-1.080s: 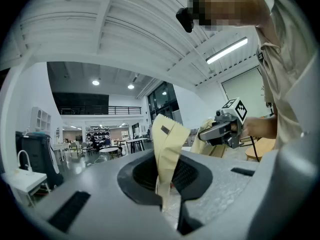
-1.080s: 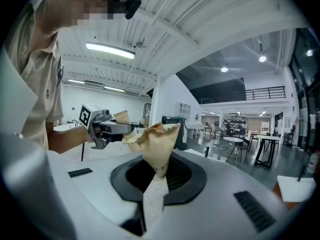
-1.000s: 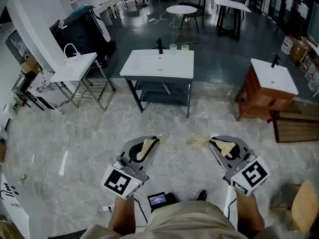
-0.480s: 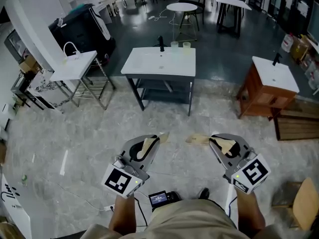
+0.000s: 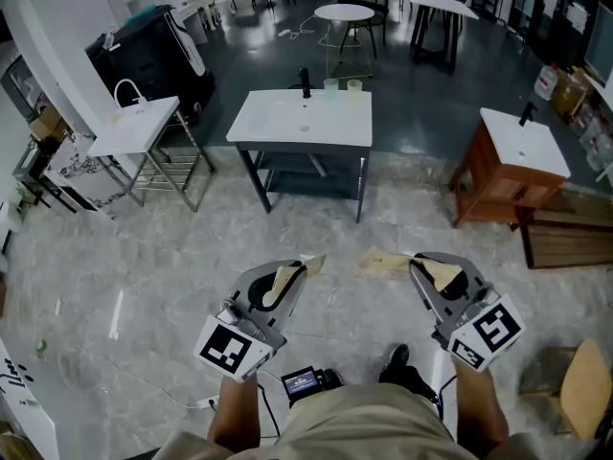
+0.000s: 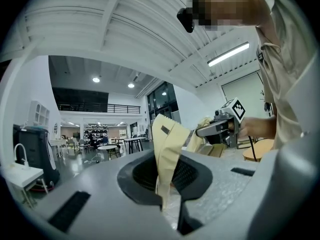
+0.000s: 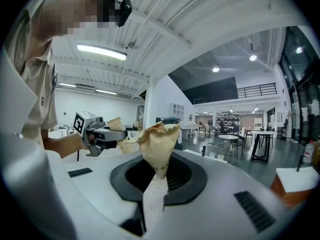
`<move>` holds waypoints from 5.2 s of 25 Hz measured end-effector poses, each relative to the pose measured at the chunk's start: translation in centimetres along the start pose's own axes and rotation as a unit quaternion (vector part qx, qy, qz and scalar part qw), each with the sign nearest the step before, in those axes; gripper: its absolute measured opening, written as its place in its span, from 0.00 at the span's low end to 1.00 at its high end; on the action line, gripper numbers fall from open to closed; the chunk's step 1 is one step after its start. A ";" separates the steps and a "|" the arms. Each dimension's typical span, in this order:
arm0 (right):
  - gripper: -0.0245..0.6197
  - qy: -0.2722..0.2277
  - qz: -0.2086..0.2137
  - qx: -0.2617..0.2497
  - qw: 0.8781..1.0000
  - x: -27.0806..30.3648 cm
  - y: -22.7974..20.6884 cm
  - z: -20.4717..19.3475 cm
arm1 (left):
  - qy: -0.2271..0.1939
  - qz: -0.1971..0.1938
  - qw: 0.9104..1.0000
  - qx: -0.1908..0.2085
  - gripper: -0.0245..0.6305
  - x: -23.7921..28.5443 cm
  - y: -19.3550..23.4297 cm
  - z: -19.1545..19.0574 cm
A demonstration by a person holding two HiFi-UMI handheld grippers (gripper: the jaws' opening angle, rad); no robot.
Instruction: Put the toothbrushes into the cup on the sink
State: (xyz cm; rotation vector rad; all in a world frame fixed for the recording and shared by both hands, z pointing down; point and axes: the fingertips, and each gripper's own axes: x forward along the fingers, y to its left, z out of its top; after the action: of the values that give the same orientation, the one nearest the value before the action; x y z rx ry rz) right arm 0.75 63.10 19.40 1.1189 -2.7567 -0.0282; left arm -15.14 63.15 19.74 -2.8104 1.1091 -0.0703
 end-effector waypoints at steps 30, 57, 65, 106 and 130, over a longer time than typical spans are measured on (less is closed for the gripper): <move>0.09 -0.039 0.068 0.020 0.997 -7.0 -41.9 -4.6 | 0.054 0.085 0.995 0.020 0.09 38.6 -7.7 0.9; 0.09 -0.011 0.049 0.021 0.999 20.1 -53.0 -3.6 | 0.033 0.058 0.998 0.016 0.09 49.4 19.8 -4.4; 0.09 0.001 0.054 0.018 0.998 26.9 -54.9 -3.3 | 0.030 0.056 0.998 -0.004 0.09 50.5 25.1 -5.8; 0.09 0.158 0.083 0.062 0.982 75.0 -82.5 -27.6 | 0.159 0.195 0.961 -0.119 0.09 65.6 49.3 -25.3; 0.35 0.126 0.132 0.063 0.981 76.2 -81.7 -29.4 | 0.170 0.195 0.958 -0.123 0.09 68.0 50.8 -26.8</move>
State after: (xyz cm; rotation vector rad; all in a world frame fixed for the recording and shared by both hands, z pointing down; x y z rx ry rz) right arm 8.16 -47.15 53.00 0.7155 -2.6788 0.3030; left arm -2.21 -22.59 39.82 -2.7880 1.8488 -0.4177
